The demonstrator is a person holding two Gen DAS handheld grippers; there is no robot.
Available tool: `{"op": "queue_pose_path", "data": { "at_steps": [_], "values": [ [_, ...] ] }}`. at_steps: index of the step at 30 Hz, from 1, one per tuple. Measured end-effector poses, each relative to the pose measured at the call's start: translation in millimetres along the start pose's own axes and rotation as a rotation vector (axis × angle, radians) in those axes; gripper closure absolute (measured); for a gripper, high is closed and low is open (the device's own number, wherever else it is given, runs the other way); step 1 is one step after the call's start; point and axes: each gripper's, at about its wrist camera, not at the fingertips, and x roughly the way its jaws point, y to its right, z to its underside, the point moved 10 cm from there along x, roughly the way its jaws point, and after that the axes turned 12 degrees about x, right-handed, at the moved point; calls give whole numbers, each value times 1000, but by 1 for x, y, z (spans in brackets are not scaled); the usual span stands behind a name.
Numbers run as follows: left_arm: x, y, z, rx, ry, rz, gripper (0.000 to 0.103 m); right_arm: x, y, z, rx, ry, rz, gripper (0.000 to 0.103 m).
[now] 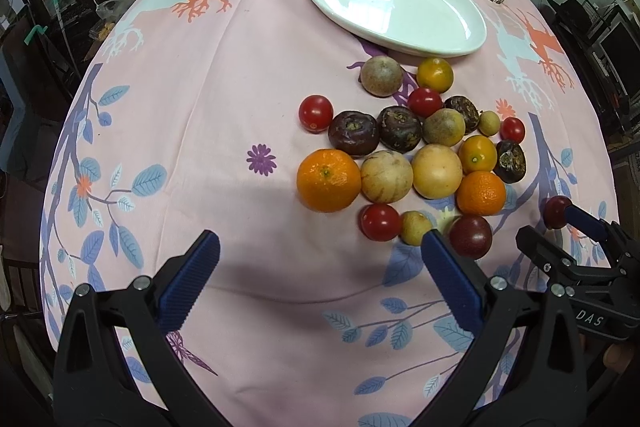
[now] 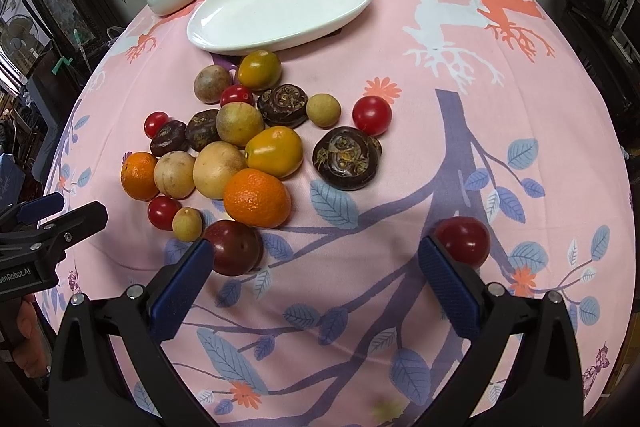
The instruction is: Organize fruits
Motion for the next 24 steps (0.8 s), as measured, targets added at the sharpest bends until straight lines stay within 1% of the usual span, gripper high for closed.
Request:
{"op": "queue_pose_path", "data": {
  "at_steps": [24],
  "values": [
    [3, 3, 2, -5, -12, 10, 2, 0, 1, 1, 2, -1, 0, 1]
  ]
}}
